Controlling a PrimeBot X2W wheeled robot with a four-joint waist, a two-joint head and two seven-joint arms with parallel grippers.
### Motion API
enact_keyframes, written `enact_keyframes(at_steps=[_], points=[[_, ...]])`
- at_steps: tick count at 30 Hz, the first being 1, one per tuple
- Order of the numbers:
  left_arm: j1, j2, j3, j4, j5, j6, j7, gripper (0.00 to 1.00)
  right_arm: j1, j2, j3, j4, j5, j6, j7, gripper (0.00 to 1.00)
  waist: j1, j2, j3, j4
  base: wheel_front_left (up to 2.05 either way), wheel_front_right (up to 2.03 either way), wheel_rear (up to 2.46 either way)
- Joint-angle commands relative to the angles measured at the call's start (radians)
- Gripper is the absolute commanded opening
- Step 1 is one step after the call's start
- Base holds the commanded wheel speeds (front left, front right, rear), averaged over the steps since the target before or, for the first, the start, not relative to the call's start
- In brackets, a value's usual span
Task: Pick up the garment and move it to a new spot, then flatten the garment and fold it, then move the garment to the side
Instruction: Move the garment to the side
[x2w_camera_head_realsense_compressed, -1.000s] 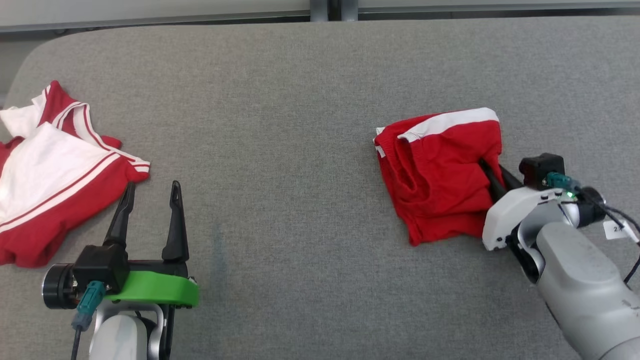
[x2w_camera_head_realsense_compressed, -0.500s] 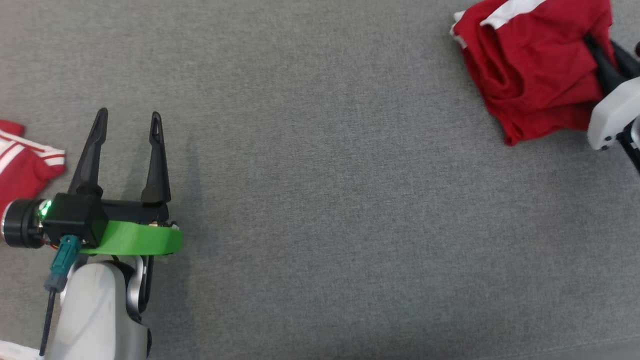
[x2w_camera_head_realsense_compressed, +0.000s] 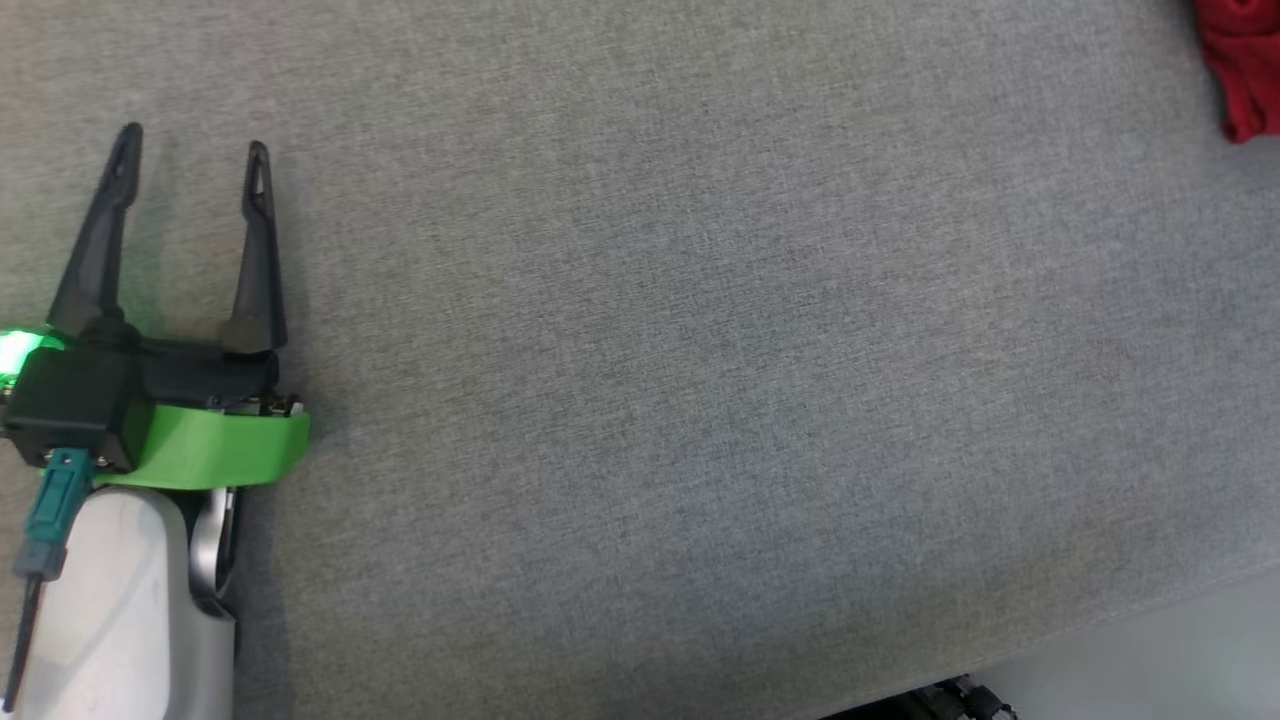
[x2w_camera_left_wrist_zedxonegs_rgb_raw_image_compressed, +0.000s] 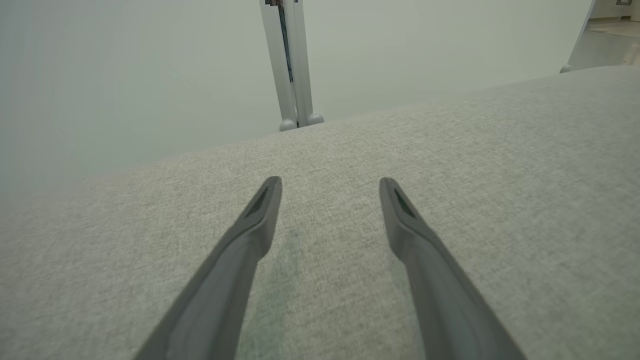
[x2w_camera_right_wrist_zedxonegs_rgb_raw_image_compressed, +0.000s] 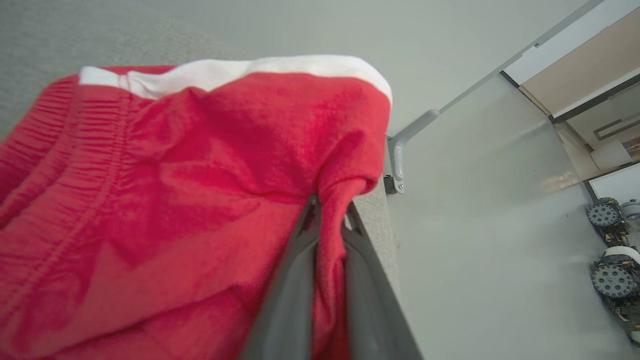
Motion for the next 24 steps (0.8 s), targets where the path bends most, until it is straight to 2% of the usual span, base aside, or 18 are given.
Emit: enact_keyframes(at_steps=[1, 9, 10, 11, 12, 19, 24], points=[[0.013, 0.006, 0.000, -0.002, 0.009, 0.003, 0.011, 1.00, -0.033, -0.015, 0.007, 0.003, 0.007, -0.001, 0.012, 0.00, -0.0001, -0.0001, 0.030, -0.027, 0.00, 0.00, 0.00], [0.026, 0.009, 0.001, -0.064, 0.000, 0.018, 0.030, 1.00, -0.135, -0.042, 0.045, 0.043, 0.013, -0.001, 0.051, 0.00, -0.0001, -0.0001, 0.043, -0.014, 0.00, 0.00, 0.00], [0.027, 0.009, 0.001, -0.065, -0.001, 0.021, 0.029, 1.00, -0.142, -0.040, 0.049, 0.052, 0.011, -0.001, 0.051, 0.37, -0.0001, -0.0001, 0.042, -0.012, 0.00, 0.00, 0.00], [0.028, 0.006, 0.001, -0.065, -0.003, 0.021, 0.026, 1.00, -0.154, -0.039, 0.049, 0.062, 0.003, -0.001, 0.038, 0.97, -0.0001, -0.0001, 0.041, -0.008, 0.00, 0.00, 0.00], [0.029, 0.005, 0.000, -0.063, -0.005, 0.023, 0.023, 1.00, -0.162, -0.036, 0.048, 0.073, 0.000, -0.001, 0.035, 1.00, -0.0001, -0.0001, 0.038, -0.005, 0.00, 0.00, 0.00], [0.061, -0.009, 0.005, -0.020, -0.027, 0.036, -0.001, 1.00, -0.179, 0.013, 0.063, 0.122, -0.028, -0.001, -0.028, 1.00, -0.0001, -0.0001, -0.039, 0.017, 0.00, 0.00, 0.00], [0.092, -0.028, 0.012, 0.018, -0.054, 0.047, -0.020, 1.00, -0.136, 0.090, 0.044, 0.090, -0.037, -0.001, -0.067, 1.00, -0.0001, -0.0001, -0.144, 0.039, 0.00, 0.00, 0.00]])
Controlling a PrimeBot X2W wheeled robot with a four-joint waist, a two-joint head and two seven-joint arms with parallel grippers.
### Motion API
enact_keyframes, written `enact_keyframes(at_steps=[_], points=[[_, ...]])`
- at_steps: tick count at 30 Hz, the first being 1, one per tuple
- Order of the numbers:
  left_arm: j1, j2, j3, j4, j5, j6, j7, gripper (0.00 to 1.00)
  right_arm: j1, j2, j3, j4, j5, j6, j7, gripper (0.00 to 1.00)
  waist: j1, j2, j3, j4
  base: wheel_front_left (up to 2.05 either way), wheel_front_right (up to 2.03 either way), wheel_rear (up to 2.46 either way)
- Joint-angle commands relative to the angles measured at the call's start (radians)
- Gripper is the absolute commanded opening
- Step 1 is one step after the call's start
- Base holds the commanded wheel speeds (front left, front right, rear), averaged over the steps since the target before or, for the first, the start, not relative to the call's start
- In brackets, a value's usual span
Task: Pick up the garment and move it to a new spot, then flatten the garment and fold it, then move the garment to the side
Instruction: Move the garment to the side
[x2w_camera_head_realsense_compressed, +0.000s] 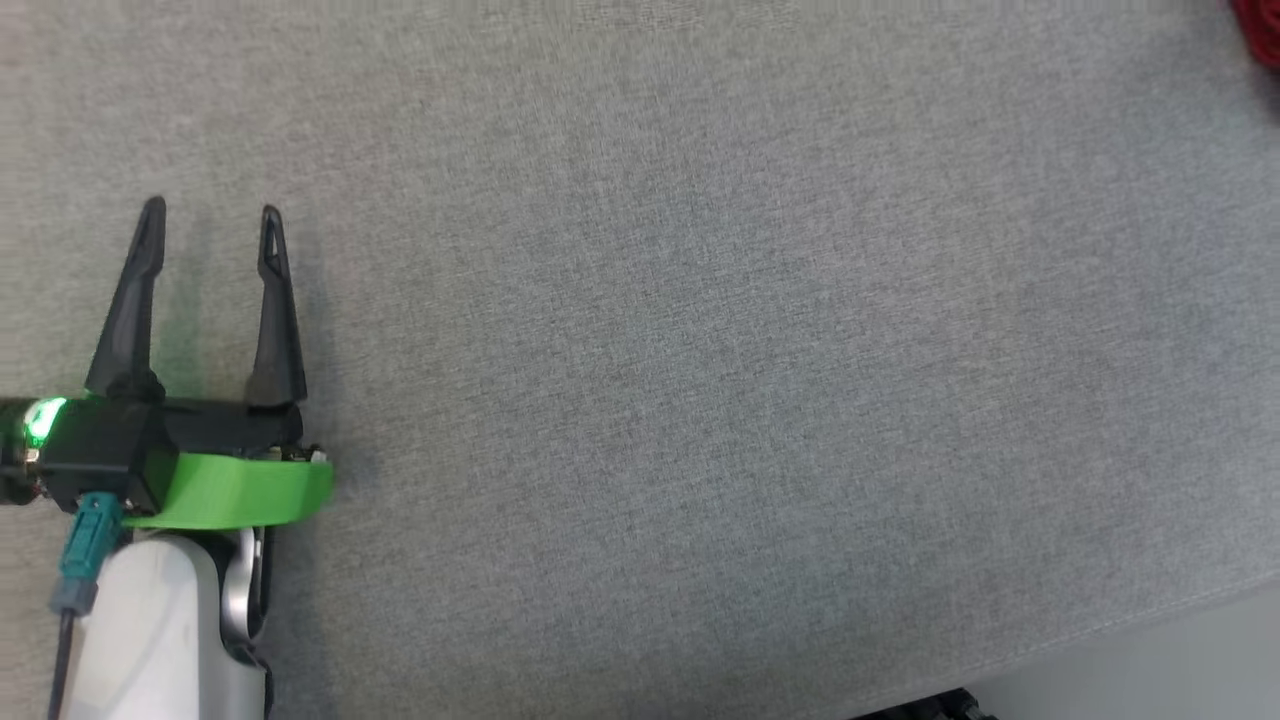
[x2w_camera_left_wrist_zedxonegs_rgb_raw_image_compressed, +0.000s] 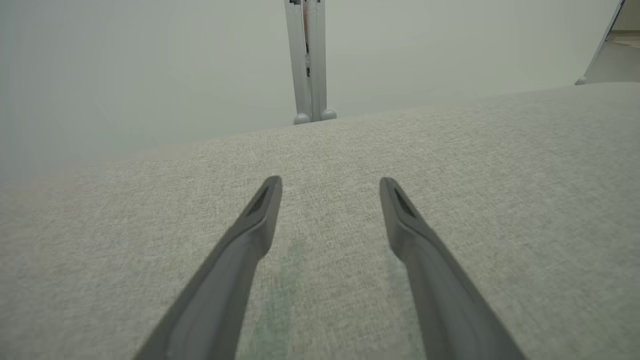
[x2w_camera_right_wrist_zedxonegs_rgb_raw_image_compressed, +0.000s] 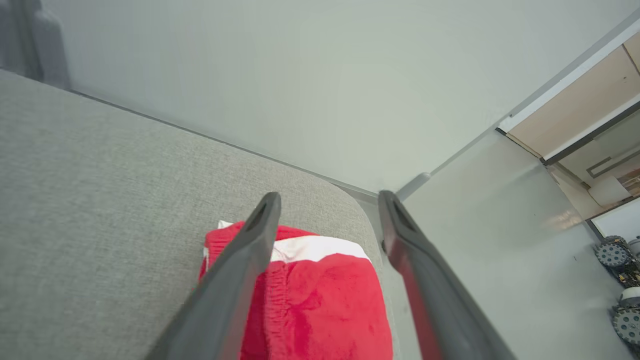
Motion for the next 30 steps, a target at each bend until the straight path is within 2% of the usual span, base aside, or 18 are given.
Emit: enact_keyframes(at_steps=[1, 5, 14, 30], points=[[0.023, -0.005, 0.004, 0.011, -0.015, 0.006, -0.008, 1.00, 0.034, 0.023, -0.006, -0.018, -0.010, -0.001, -0.008, 1.00, 0.0000, -0.0001, -0.095, 0.029, 0.00, 0.00, 0.00], [0.055, -0.015, 0.013, 0.031, -0.025, 0.013, -0.014, 1.00, 0.101, 0.086, -0.044, -0.120, -0.023, -0.001, -0.011, 1.00, 0.0000, -0.0001, -0.167, 0.050, 0.00, 0.00, 0.00], [0.128, -0.038, 0.040, 0.054, -0.059, 0.019, -0.016, 1.00, 0.380, 0.236, -0.191, -0.377, -0.095, -0.001, -0.011, 1.00, 0.0000, -0.0001, -0.289, 0.094, 0.00, 0.00, 0.00], [0.212, -0.068, 0.061, 0.109, -0.073, 0.001, -0.016, 1.00, 0.878, 0.429, -0.420, -0.640, -0.198, -0.001, -0.011, 1.00, 0.0000, -0.0001, -0.454, 0.133, 0.00, 0.00, 0.00]])
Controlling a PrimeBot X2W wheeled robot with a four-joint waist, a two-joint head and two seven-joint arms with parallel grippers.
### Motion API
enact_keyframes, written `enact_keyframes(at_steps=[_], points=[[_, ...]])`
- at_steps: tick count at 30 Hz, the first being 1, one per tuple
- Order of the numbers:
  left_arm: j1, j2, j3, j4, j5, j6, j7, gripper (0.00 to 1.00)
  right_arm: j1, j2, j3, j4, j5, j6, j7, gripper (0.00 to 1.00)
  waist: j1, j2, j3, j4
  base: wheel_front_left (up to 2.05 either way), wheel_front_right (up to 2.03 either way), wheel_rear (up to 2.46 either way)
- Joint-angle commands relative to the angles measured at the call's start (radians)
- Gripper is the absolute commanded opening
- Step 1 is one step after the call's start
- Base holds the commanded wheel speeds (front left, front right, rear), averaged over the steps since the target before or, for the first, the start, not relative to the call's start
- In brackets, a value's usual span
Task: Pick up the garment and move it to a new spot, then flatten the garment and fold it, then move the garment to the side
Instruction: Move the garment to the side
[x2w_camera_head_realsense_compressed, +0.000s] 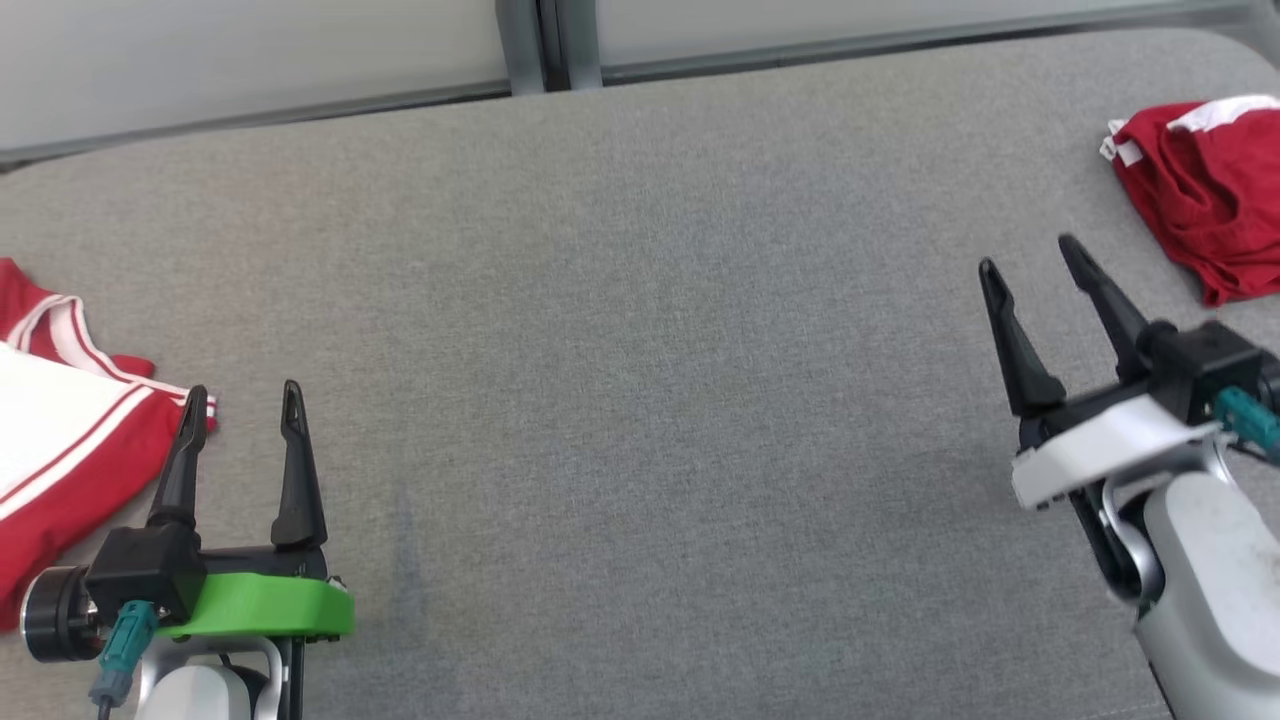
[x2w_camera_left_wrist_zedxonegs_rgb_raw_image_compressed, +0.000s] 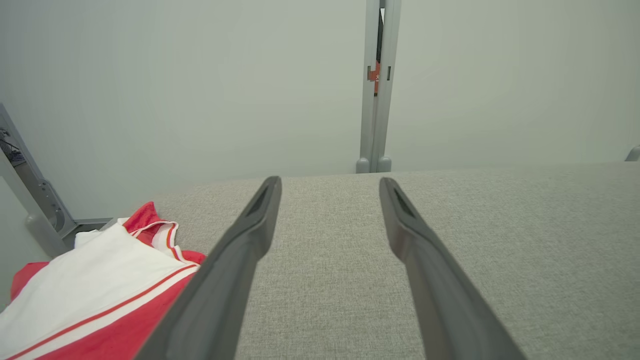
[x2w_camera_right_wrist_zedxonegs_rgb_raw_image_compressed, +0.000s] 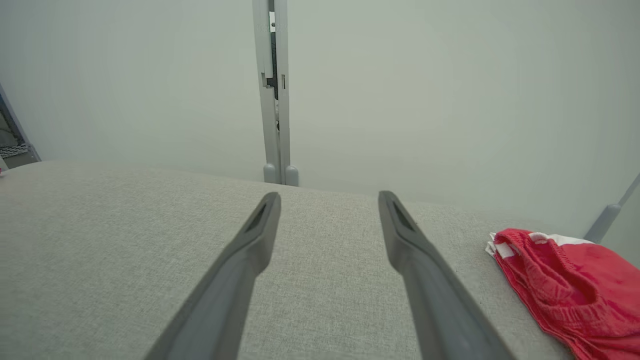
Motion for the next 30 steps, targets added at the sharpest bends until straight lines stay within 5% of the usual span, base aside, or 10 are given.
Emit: enact_keyframes(at_steps=[1, 19, 30], points=[[0.015, -0.002, 0.006, 0.005, -0.012, -0.005, -0.002, 1.00, 0.035, 0.009, -0.016, -0.017, -0.011, -0.001, -0.003, 1.00, 0.0001, 0.0000, -0.040, 0.016, 0.00, 0.00, 0.00], [0.079, -0.013, 0.018, 0.056, -0.006, -0.025, -0.003, 1.00, 0.313, 0.174, -0.170, -0.145, -0.080, -0.001, -0.003, 1.00, 0.0001, 0.0000, -0.152, 0.055, 0.00, 0.00, 0.00], [0.097, -0.013, 0.021, 0.073, -0.004, -0.034, -0.002, 1.00, 0.387, 0.205, -0.190, -0.178, -0.092, -0.001, 0.005, 1.00, 0.0001, 0.0000, -0.194, 0.068, 0.00, 0.00, 0.00]])
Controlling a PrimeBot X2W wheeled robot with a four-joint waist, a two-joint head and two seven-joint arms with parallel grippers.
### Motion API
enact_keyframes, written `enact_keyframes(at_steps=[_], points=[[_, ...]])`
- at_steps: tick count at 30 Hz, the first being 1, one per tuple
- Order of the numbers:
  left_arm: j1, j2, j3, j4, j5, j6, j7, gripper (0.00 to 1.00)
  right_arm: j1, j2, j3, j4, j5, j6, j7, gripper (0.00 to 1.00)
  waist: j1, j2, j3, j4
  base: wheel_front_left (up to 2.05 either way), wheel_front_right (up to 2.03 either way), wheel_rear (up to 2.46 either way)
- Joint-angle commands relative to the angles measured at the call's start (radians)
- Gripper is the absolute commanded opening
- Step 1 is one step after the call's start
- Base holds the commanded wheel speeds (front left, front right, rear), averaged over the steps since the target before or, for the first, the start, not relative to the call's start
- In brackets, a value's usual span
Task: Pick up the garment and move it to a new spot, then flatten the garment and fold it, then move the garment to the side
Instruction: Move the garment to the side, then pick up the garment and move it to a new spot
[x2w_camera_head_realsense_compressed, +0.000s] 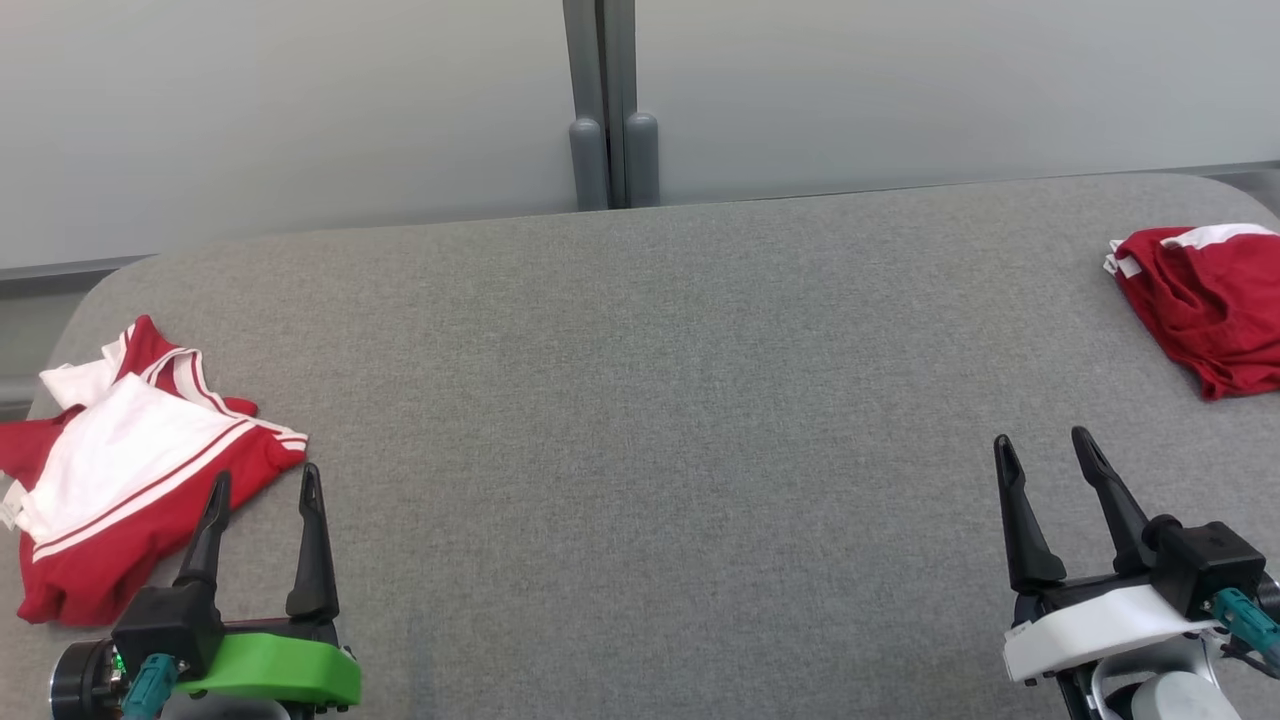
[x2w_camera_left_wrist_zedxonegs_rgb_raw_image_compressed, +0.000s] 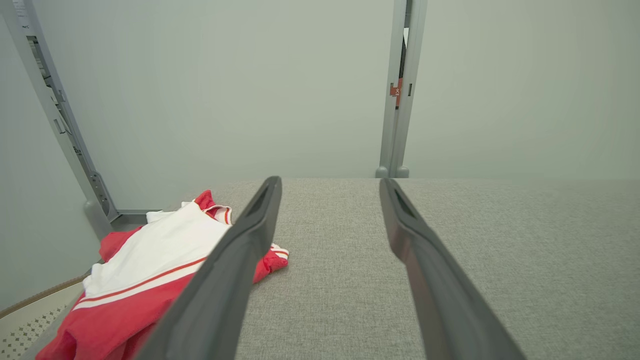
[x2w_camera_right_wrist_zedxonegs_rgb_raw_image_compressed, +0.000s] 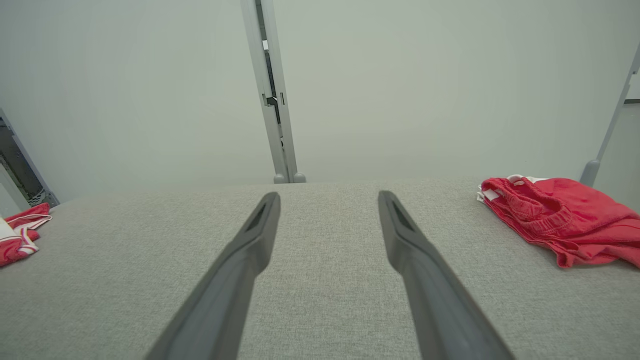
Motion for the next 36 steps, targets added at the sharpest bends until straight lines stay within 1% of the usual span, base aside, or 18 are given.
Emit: enact_keyframes(at_steps=[1, 10, 27, 31, 36], points=[[0.015, 0.003, 0.004, 0.002, -0.004, -0.003, 0.000, 1.00, 0.014, 0.002, -0.002, -0.003, -0.003, -0.001, 0.004, 1.00, 0.0001, 0.0000, -0.005, 0.002, 0.00, 0.00, 0.00], [0.015, 0.002, 0.011, 0.005, 0.001, -0.006, 0.000, 1.00, 0.019, 0.000, 0.003, 0.000, 0.001, -0.001, 0.012, 1.00, 0.0001, 0.0000, -0.011, 0.001, 0.00, 0.00, 0.00], [0.020, -0.003, 0.020, 0.006, 0.005, -0.013, 0.000, 1.00, 0.027, -0.001, 0.001, 0.003, 0.003, -0.001, 0.012, 1.00, 0.0001, 0.0000, -0.017, 0.021, 0.00, 0.00, 0.00], [0.017, 0.001, 0.027, 0.006, 0.005, -0.013, 0.000, 1.00, 0.030, 0.004, 0.004, 0.002, 0.001, -0.001, 0.013, 1.00, 0.0001, 0.0000, -0.017, 0.036, 0.00, 0.00, 0.00], [0.016, 0.007, 0.034, 0.007, 0.008, -0.011, 0.000, 1.00, 0.034, 0.009, 0.003, 0.002, -0.001, -0.001, 0.013, 1.00, 0.0001, 0.0000, -0.015, 0.071, 0.00, 0.00, 0.00]])
